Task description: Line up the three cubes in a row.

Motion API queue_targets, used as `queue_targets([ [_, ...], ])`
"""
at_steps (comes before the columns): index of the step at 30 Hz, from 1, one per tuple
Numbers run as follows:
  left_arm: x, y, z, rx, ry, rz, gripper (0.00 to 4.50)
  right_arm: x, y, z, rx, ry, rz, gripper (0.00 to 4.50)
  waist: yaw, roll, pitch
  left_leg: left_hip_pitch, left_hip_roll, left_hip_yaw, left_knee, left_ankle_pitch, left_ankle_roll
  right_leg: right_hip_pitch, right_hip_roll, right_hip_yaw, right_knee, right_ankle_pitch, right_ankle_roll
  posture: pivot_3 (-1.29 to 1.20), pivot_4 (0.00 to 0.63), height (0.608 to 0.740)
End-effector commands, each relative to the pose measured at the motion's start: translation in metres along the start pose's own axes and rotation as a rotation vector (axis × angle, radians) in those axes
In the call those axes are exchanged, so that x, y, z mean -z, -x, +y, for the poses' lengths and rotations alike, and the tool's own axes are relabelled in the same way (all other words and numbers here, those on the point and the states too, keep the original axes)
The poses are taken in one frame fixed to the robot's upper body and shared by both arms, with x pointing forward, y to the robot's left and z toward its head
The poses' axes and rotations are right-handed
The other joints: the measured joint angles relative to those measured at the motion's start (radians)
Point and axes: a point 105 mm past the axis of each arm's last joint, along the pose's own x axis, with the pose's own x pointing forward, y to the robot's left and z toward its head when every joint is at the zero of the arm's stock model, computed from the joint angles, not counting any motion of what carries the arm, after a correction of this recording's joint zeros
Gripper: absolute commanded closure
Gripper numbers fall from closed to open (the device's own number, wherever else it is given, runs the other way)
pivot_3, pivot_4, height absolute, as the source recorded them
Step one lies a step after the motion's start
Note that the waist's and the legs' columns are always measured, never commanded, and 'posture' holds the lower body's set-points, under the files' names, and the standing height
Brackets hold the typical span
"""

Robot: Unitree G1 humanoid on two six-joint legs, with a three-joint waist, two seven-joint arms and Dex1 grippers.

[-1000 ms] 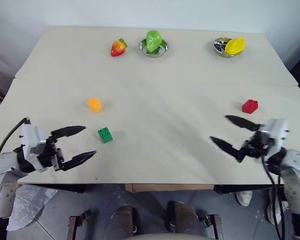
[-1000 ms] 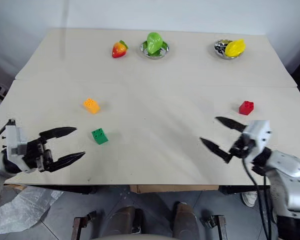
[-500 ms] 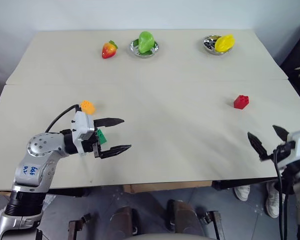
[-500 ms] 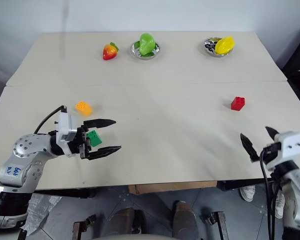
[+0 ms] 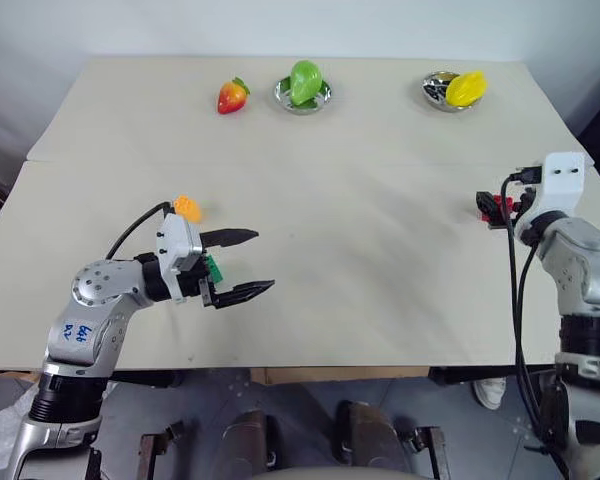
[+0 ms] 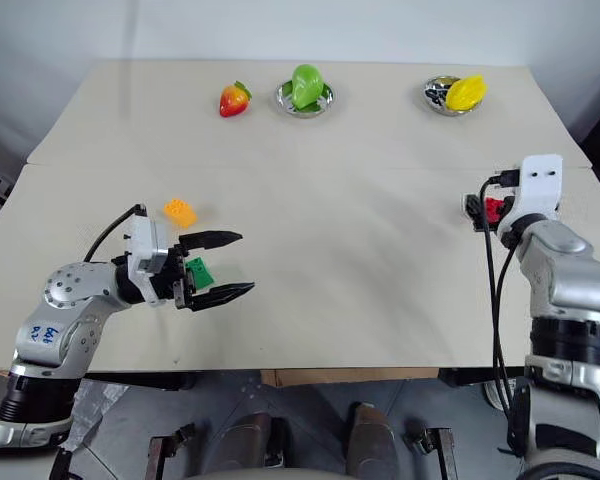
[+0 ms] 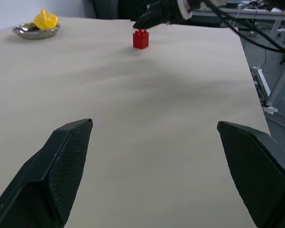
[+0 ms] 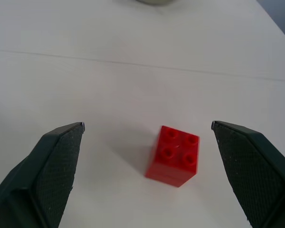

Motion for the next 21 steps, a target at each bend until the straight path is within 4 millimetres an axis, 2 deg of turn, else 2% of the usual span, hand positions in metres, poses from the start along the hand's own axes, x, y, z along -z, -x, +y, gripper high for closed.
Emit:
queue_targets([
  [1,-0.012,-0.002,-0.001,0.005,-0.039,-0.027,0.03,-0.004,-0.006,-0.013,0.095,0.030,-0.028,0.00,-0.001,0.000,0.000,0.000,0.000,0.000,0.000,0.000,0.000,0.000,0.000,0.000,0.000,0.000,0.000,0.00,0.150,0.740],
  [3,-0.015,-0.001,-0.001,-0.001,-0.044,-0.031,0.03,0.005,-0.010,-0.013,0.110,0.012,-0.004,0.00,-0.003,0.000,0.000,0.000,0.000,0.000,0.000,0.000,0.000,0.000,0.001,-0.001,0.000,0.000,0.000,0.00,0.150,0.740],
  [6,-0.014,0.001,-0.001,-0.014,-0.045,-0.028,0.03,0.019,-0.016,-0.002,0.064,-0.078,0.030,0.00,-0.008,0.000,0.000,0.000,0.000,0.000,0.000,0.000,0.000,0.000,0.001,-0.001,-0.001,0.000,0.000,0.00,0.150,0.740],
  [10,-0.014,0.002,-0.001,-0.017,-0.048,-0.027,0.00,0.026,-0.019,-0.002,0.076,-0.130,0.035,0.91,-0.016,0.000,0.000,0.000,0.000,0.000,0.000,0.000,-0.001,0.000,0.001,-0.001,-0.001,0.000,0.000,0.00,0.150,0.740],
  [16,-0.015,0.002,-0.001,-0.023,-0.051,-0.030,0.00,0.023,-0.018,-0.002,0.075,-0.116,0.001,3.01,-0.018,0.000,0.000,0.000,0.001,0.000,0.000,0.000,-0.001,0.000,0.001,0.000,-0.001,0.000,0.000,0.00,0.150,0.740],
  [21,-0.015,0.004,-0.002,-0.028,-0.052,-0.029,0.00,0.017,-0.017,0.007,-0.024,-0.081,-0.030,3.06,-0.018,0.000,0.000,0.000,0.001,0.000,0.000,0.000,-0.001,0.000,0.002,0.000,-0.001,0.000,0.000,0.00,0.150,0.740],
])
